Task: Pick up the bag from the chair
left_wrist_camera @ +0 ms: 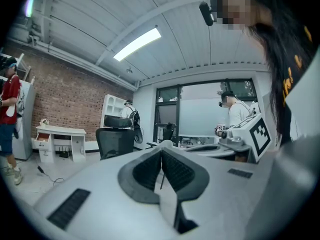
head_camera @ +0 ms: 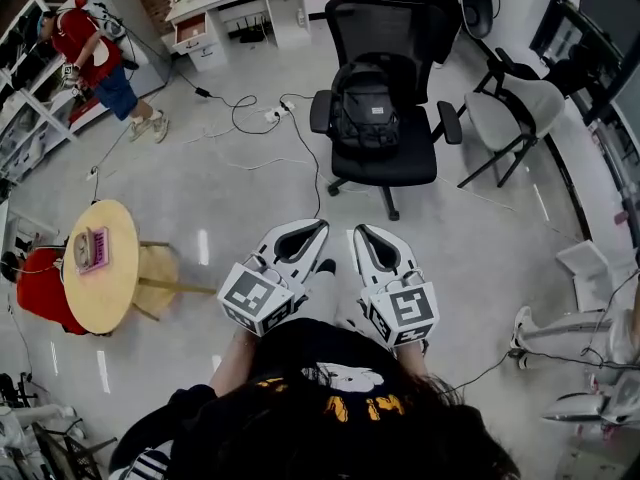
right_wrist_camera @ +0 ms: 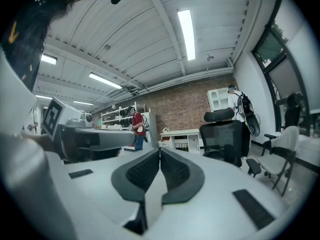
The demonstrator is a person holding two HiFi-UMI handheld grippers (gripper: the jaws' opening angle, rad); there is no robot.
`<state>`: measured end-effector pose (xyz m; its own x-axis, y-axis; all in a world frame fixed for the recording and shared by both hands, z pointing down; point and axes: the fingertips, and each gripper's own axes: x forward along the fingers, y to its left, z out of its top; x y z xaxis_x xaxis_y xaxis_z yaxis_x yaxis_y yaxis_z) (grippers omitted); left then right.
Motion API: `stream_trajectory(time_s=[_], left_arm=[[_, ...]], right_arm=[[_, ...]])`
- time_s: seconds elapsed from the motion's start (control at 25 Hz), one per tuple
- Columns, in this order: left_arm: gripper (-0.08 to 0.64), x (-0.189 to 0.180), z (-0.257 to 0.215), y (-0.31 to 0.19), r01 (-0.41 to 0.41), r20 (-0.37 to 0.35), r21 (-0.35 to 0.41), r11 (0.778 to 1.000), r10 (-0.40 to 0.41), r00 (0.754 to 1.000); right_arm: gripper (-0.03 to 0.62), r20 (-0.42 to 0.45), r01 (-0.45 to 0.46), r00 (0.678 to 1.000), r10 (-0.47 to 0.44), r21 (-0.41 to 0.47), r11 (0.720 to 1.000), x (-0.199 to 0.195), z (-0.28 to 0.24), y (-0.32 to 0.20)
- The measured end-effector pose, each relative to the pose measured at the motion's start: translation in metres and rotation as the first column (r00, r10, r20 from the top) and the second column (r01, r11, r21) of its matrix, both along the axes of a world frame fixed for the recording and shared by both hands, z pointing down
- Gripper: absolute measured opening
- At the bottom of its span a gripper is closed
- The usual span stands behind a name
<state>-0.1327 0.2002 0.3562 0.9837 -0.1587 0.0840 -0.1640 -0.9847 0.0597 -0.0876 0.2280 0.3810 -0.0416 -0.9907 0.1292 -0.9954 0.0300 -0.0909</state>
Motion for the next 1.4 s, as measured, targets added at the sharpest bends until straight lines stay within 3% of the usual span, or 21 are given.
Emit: stream_trajectory(time_s=[0.36,0.68,1.0,1.4], left_arm=[[0.009,0.022,0.015,-0.036,-0.011,0.012,-0.016,1.000,0.011,1.000],[0.009,0.061,0.028,-0.126,-0.031,0.025,-0.051,0.998,0.032,0.999],[0.009,0.110,0.020,-0.218,-0.124,0.013,-0.042,0.991,0.125,0.992],[0.009,0.129,0.032,-0.303,-0.186,0.021,-0.046,0.981,0.187,0.982]], right_arm=[[0.009,0.005,-0.001,1.000,0.001,-0.026,1.000,0.018,0.012,-0.038],[0.009,-0.001,-0.045,0.999,0.045,-0.070,0.996,0.062,0.020,-0.118],[0.009,0.015,-0.129,0.991,0.131,-0.100,0.987,0.111,0.021,-0.207],[0.009,0.014,-0.182,0.983,0.185,-0.120,0.976,0.132,0.030,-0.295]])
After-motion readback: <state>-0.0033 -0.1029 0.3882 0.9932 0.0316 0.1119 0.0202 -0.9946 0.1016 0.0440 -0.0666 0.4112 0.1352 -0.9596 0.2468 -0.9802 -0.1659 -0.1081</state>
